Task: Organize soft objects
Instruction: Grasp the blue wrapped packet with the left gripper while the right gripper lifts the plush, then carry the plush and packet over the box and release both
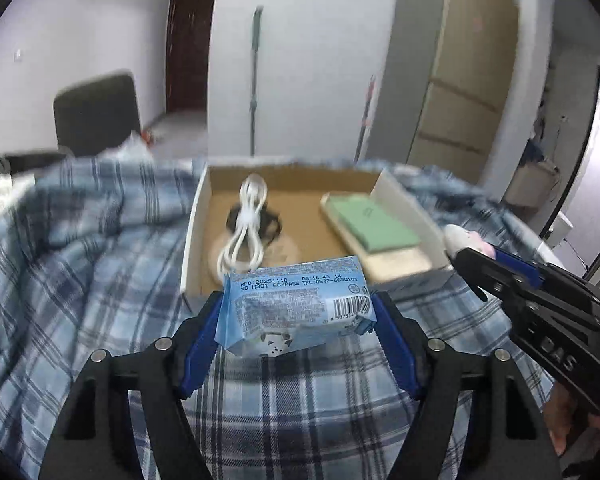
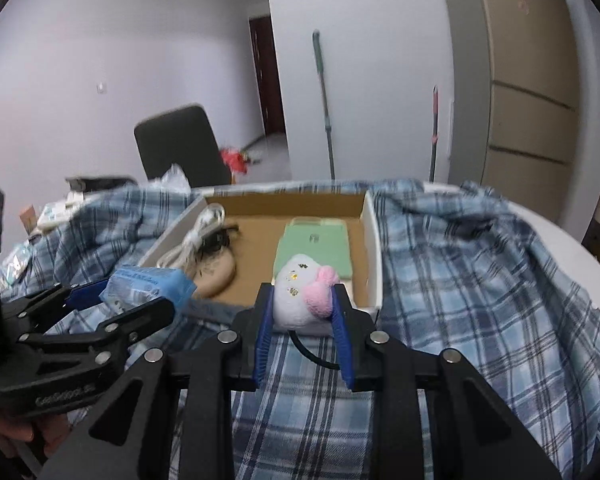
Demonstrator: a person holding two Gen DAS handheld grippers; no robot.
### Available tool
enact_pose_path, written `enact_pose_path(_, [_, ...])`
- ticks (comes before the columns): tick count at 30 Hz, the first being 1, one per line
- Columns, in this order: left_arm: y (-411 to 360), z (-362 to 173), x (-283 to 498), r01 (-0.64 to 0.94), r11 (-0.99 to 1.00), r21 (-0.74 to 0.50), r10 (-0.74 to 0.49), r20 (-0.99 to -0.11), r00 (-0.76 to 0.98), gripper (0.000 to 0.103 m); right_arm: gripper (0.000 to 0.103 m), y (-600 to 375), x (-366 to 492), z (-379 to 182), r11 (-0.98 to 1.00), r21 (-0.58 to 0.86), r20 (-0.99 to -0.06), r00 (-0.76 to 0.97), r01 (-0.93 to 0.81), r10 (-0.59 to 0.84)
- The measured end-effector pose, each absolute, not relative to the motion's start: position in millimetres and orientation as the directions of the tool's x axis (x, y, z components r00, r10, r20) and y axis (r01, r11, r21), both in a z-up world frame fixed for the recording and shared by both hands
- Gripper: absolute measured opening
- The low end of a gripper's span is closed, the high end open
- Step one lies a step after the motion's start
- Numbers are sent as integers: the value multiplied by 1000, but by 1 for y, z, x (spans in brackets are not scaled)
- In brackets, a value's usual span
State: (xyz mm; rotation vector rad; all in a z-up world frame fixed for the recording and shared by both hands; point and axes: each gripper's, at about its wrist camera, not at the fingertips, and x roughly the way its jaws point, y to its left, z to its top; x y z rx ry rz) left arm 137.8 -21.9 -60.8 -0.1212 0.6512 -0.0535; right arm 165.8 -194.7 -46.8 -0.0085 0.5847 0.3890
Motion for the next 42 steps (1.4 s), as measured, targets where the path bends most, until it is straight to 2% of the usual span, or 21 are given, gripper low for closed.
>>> enact_pose_path(6, [-30, -39, 114, 17, 997, -78, -52, -469, 882, 75, 27, -201, 157, -34, 921, 127, -463, 799, -367, 383])
enact_pose_path(14, [-22, -15, 100, 13, 994, -110, -55, -382, 923, 75, 27, -207, 149, -21, 928, 125, -415, 831, -352, 371])
enact_pose_path(18, [-15, 12, 94, -20, 992, -128, -23, -332, 943, 74, 27, -219, 138, 13, 905, 191, -346, 836, -381, 425])
enact_pose_path(25, [-14, 79, 97, -7, 993, -114, -21, -250, 968, 74, 27, -216, 152, 72, 922, 136, -275, 881, -362, 386])
enact_pose_path(29, [-14, 110, 109, -18, 991, -135, -11, -214, 977, 75, 27, -212, 178, 91, 925, 158, -251, 892, -345, 375])
enact_pose_path(33, [-16, 123, 134, -8, 993, -117, -20, -234, 972, 75, 27, -203, 203, 95, 928, 172, -238, 900, -332, 366])
enact_pose_path(37, [-11, 109, 170, 11, 991, -132, -51, -307, 950, 75, 27, -194, 216, 78, 930, 156, -249, 898, -333, 364])
enact_pose_path(39, [-9, 97, 185, 23, 990, -139, -71, -352, 933, 75, 27, -190, 222, 63, 935, 128, -277, 893, -332, 355])
enact_pose_path(42, [-4, 72, 204, -1, 991, -132, -55, -413, 909, 75, 27, -183, 237, 32, 935, 97, -373, 858, -343, 353])
